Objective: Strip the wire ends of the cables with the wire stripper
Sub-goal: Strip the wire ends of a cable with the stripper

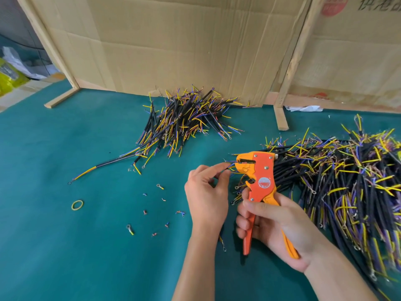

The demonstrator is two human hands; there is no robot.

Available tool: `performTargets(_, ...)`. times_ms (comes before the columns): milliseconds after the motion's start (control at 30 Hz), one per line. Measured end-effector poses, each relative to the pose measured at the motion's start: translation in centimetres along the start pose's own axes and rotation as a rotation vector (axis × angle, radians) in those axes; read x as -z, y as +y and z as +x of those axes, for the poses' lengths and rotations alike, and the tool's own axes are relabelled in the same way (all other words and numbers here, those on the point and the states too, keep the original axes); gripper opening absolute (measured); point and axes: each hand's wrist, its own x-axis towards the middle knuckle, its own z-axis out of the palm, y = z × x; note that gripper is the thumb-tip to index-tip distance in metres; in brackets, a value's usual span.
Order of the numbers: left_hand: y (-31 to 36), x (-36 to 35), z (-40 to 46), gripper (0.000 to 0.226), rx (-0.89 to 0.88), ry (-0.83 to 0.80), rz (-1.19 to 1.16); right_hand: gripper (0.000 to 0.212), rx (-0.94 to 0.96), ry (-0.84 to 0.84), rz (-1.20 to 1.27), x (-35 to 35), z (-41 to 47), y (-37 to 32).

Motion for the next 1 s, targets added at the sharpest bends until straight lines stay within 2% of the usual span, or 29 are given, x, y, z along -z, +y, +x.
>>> performTargets(200,0.0,0.1,-0.1,0.019,-0.010,-0.018,-0.007,0.031,-0.001,0.036,-0.051,-0.3,0.1,0.0)
performTargets(367,0.3,-0.1,-0.2,0.017,-0.018,-0.068,-0.040,0.043,0.060,0.131,-0.083,-0.4,0.0,0.2)
performTargets(433,0.4,-0.1,-0.3,0.017,0.000,-0.069,-0.065,0.038,0.064,0.101,-0.048,-0.4,-0.1,0.2)
performTargets(533,0.3,0.0,-0.1,0.016,0.118,-0.058,-0.146,0.031,0.044,0.028,0.066,0.0,-0.4,0.0)
performTargets(633,0.3,0.2,0.1,0.021,0.164,-0.063,-0.196,0.030,0.059,0.033,0.128,0.8,-0.7,-0.3)
performTargets(833,0.3,0.5,0.3,0.019,0.146,-0.134,-0.224,0.035,0.006,0.011,0.077,1.4,-1.1,-0.8)
performTargets(1000,0.4,0.7,0.3,0.022,0.171,-0.128,-0.255,0.036,-0.035,-0.031,0.028,1.3,-1.3,-0.9)
